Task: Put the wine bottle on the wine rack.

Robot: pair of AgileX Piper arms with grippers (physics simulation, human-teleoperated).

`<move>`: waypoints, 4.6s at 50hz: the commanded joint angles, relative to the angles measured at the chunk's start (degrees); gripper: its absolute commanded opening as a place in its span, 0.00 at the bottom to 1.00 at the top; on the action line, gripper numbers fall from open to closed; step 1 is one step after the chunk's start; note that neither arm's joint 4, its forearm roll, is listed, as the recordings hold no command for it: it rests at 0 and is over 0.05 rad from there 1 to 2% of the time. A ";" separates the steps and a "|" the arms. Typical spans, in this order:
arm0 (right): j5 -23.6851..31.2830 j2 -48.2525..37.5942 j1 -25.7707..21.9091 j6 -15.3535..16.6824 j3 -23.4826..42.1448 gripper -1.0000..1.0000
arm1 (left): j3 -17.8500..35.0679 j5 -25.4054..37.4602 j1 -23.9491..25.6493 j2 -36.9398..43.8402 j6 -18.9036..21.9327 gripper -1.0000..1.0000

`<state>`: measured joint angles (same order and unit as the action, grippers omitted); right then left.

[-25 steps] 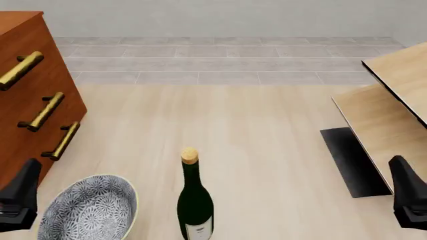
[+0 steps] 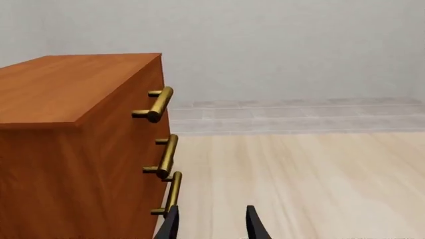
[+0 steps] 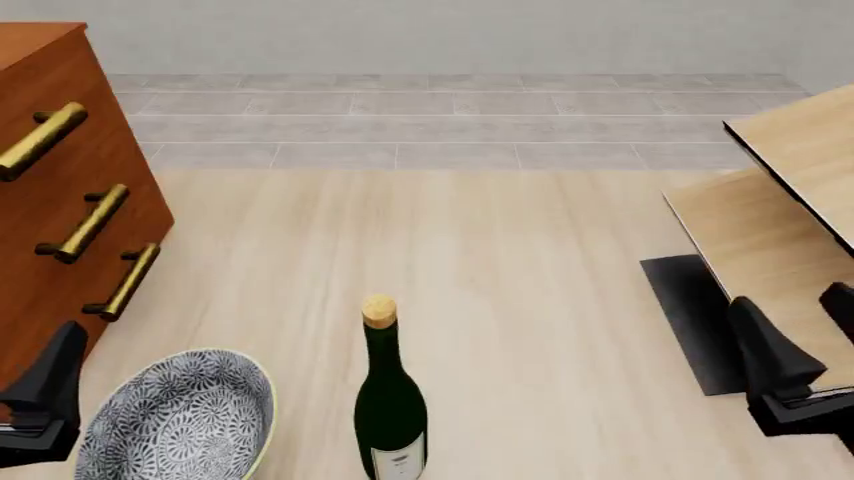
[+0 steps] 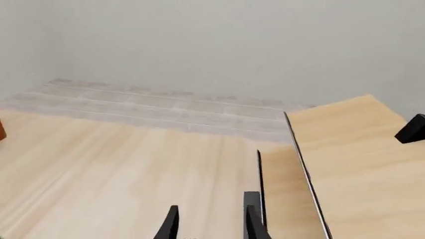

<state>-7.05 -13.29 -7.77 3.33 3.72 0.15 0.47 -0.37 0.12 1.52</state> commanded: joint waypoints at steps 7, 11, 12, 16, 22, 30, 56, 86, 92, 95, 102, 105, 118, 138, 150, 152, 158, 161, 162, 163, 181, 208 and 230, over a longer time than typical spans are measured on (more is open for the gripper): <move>-2.06 -12.76 -10.76 2.43 6.50 1.00 | -0.09 0.14 -0.31 -0.09 0.98 1.00; -1.20 -13.78 -12.46 2.12 8.19 1.00 | -0.13 0.44 -0.52 -0.10 0.84 1.00; -1.14 -14.12 -12.73 2.09 8.36 1.00 | -0.13 0.39 -0.55 -0.10 0.66 1.00; -0.94 -15.63 -14.84 0.97 9.09 1.00 | -0.13 0.60 -0.64 -0.10 0.86 1.00; 0.22 -16.34 -17.28 0.45 9.90 1.00 | -0.14 0.98 -0.69 -0.10 0.86 1.00; -0.35 -18.36 -19.90 -0.34 10.15 1.00 | -0.09 1.50 -0.63 -0.06 0.99 1.00; -3.91 -25.64 -30.12 -1.88 11.88 1.00 | -0.14 1.76 -1.90 -0.10 1.88 1.00; -15.00 -38.58 -39.46 -3.75 12.83 1.00 | -0.12 2.54 -2.21 -0.09 1.42 1.00; -17.04 -40.82 -40.70 -3.90 13.06 1.00 | -0.13 2.51 -2.21 -0.09 0.98 1.00; -17.65 -41.78 -41.35 -3.79 13.42 1.00 | -0.13 2.41 -2.22 -0.09 0.96 1.00; -19.10 -44.44 -42.67 -3.49 14.45 1.00 | -0.13 2.38 -2.61 -0.10 0.62 1.00; -19.61 -45.50 -43.27 -3.46 15.02 1.00 | -0.13 2.31 -2.68 -0.10 0.51 1.00; -21.13 -49.38 -46.36 -3.53 17.24 1.00 | -0.13 2.26 -2.86 -0.10 0.03 1.00; -24.57 -54.41 -49.95 -4.28 19.03 1.00 | -0.13 2.51 -3.37 -0.11 0.06 1.00; -25.99 -56.32 -50.98 -4.67 19.72 1.00 | -0.13 2.65 -3.56 -0.11 -0.04 1.00; -26.07 -56.63 -51.31 -4.68 19.90 1.00 | -0.13 2.66 -3.60 -0.11 -0.01 1.00; -26.80 -57.99 -51.60 -4.62 20.60 1.00 | -0.13 2.72 -3.74 -0.11 -0.02 1.00; -27.46 -58.76 -51.93 -4.72 20.73 1.00 | -0.13 2.84 -3.82 -0.11 0.05 1.00; -27.67 -59.02 -52.10 -4.73 20.82 1.00 | -0.13 2.80 -4.10 -0.11 0.04 1.00; -27.86 -59.17 -52.12 -4.81 20.89 1.00 | -0.13 2.85 -4.11 -0.11 0.08 1.00; -30.92 -61.76 -52.72 -5.24 21.55 1.00 | -0.11 2.85 -4.36 -0.11 0.25 1.00; -32.12 -63.01 -52.94 -5.57 23.00 1.00 | -0.11 2.84 -5.26 -0.11 -0.27 1.00; -31.73 -60.74 -52.48 -6.39 22.77 0.00 | -0.11 2.97 -5.20 -0.11 -0.26 1.00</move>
<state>-38.85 -75.11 -60.27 -2.28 26.13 0.03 3.41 -5.61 0.01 1.26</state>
